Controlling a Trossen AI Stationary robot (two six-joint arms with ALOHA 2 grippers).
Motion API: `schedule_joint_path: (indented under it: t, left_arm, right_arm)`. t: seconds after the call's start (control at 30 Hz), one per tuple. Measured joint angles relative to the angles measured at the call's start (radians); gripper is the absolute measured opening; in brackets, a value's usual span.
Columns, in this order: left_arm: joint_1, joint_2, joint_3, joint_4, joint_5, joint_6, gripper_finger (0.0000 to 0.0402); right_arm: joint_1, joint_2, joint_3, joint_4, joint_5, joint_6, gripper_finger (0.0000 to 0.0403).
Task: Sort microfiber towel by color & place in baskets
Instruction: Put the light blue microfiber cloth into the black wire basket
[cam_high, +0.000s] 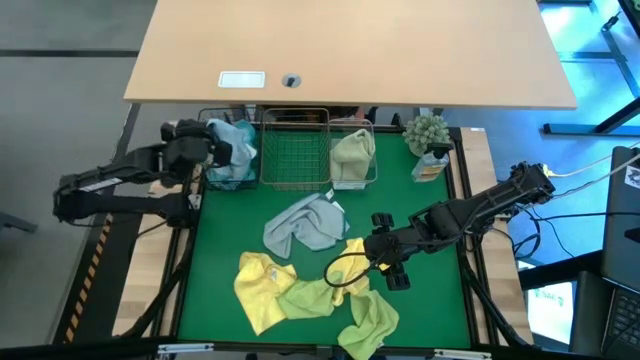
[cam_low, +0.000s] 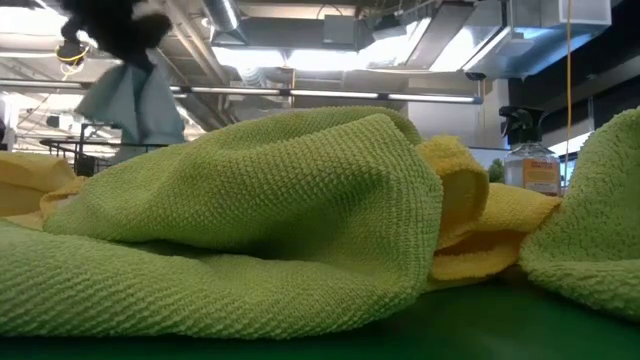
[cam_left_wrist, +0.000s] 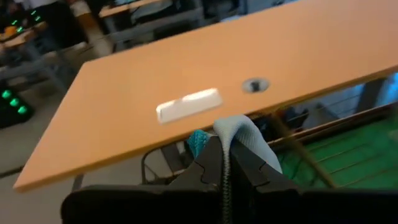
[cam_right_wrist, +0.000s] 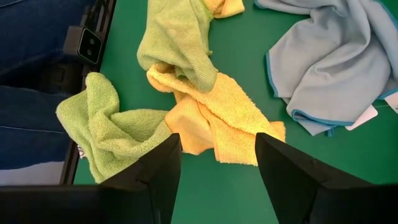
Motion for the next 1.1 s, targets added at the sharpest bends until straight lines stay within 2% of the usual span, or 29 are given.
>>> schedule_joint_path:
  t: [0.13,0.37,0.43,0.8,0.93,1.1]
  left_arm:
    - [0.094,0.018,-0.109,0.110,0.066,0.007,0.0000]
    - [0.242,0.069,-0.254,0.369,0.298,0.084,0.0005]
    - [0.272,0.090,-0.273,0.403,0.335,0.086,0.0010]
    - [0.338,0.172,-0.282,0.403,0.367,0.080,0.0021]
    - [0.337,0.173,-0.282,0.427,0.369,0.077,0.0046]
    - [0.337,0.172,-0.282,0.448,0.373,0.077,0.0097]
  right_arm:
    - [0.000,0.000,0.000,0.000,0.000,-0.003,0.0205]
    - [0.000,0.000,0.000,0.000,-0.001,0.002,0.0205]
    - [0.000,0.000,0.000,0.000,-0.002,0.021,0.0205]
    - [0.001,0.000,0.000,0.001,-0.011,0.148,0.0205]
    - [0.001,0.000,0.000,0.000,-0.011,0.160,0.0205]
    - [0.001,0.000,0.000,0.001,-0.012,0.161,0.0205]
